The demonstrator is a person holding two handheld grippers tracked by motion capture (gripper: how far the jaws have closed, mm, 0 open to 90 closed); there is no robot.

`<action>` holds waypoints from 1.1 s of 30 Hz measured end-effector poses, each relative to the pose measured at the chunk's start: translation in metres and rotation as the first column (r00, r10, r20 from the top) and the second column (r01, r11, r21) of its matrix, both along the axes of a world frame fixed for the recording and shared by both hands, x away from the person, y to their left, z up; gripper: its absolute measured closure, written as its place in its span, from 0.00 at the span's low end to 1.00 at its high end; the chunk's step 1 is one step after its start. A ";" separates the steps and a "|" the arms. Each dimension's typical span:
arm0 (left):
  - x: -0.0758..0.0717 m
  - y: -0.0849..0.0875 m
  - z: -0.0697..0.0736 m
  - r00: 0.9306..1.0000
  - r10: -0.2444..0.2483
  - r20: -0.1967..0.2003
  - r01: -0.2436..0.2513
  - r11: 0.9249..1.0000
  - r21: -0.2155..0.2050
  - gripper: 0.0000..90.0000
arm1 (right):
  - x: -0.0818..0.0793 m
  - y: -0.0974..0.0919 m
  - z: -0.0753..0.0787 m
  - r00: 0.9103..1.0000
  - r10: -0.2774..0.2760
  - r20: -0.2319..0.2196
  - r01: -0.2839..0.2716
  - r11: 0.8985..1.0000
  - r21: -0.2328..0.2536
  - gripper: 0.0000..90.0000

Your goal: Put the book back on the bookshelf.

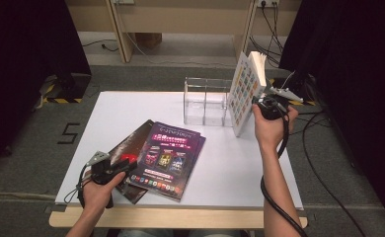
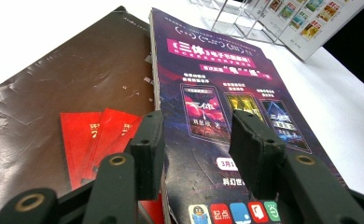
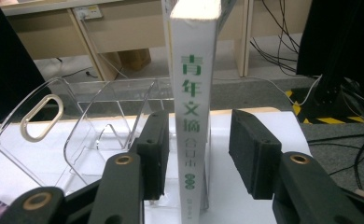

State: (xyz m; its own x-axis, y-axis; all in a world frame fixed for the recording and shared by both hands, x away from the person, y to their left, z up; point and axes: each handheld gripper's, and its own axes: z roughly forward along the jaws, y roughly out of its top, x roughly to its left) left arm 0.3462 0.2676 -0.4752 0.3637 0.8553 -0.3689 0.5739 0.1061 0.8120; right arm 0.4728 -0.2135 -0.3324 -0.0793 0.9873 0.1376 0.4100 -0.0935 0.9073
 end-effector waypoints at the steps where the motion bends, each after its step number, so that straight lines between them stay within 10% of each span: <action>1: 0.000 0.000 0.000 1.000 0.000 -0.001 0.000 1.000 0.000 0.60 | -0.001 0.000 0.000 1.000 -0.002 -0.002 0.002 1.000 0.006 0.65; 33: 0.004 0.000 -0.005 0.999 0.000 -0.046 0.001 1.000 0.017 0.58 | -0.041 0.012 -0.030 0.998 0.036 -0.052 -0.036 0.999 0.007 0.67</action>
